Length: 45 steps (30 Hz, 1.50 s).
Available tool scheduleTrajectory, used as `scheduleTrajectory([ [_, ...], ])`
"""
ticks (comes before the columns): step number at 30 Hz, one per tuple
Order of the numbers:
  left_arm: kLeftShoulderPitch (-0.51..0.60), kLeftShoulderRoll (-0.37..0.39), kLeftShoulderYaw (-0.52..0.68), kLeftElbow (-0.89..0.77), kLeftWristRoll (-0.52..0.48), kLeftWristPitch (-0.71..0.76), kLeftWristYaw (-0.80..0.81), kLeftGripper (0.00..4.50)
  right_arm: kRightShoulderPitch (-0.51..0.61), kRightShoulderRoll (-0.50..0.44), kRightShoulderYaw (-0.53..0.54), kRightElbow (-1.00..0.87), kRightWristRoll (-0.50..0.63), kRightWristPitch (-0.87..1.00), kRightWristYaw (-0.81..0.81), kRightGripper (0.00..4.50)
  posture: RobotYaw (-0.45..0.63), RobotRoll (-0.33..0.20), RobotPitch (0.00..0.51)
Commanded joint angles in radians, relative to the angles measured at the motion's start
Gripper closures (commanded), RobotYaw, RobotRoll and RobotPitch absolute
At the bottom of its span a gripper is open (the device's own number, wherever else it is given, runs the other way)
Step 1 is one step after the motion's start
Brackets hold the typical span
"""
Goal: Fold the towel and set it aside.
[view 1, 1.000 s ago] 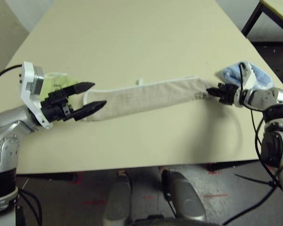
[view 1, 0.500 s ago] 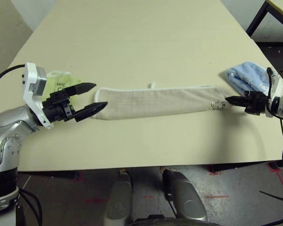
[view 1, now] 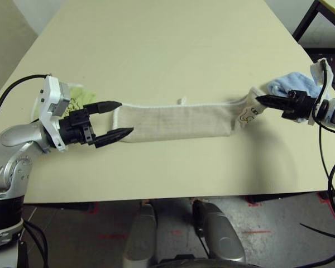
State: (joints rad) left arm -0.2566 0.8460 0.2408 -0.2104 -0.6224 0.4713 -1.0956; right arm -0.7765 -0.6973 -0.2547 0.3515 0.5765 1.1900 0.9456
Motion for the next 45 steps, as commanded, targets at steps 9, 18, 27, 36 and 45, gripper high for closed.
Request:
scheduleTrajectory([
  [9,-0.011,0.005,-0.028,-0.002,0.016,-0.010,0.001,0.00,-0.020,0.186,0.250,-0.135,0.002,0.004,-0.034,4.45,0.15,0.000,0.151],
  [18,0.016,0.003,-0.019,-0.029,0.012,-0.005,0.023,0.00,-0.077,0.335,0.345,-0.031,-0.068,-0.090,-0.087,4.45,0.18,0.000,0.153],
  [27,0.029,0.005,-0.018,-0.041,0.008,-0.003,0.037,0.00,-0.072,0.313,0.415,-0.028,-0.093,-0.097,-0.012,4.45,0.19,0.000,0.152],
  [36,0.015,0.001,-0.032,-0.022,0.016,-0.011,0.032,0.00,-0.041,0.254,0.460,-0.091,-0.088,-0.075,0.050,4.45,0.18,0.000,0.151],
  [45,-0.016,-0.007,-0.056,-0.027,0.003,0.024,0.048,0.00,-0.051,0.150,0.408,-0.146,-0.035,-0.191,0.236,1.46,0.17,0.000,0.146],
])
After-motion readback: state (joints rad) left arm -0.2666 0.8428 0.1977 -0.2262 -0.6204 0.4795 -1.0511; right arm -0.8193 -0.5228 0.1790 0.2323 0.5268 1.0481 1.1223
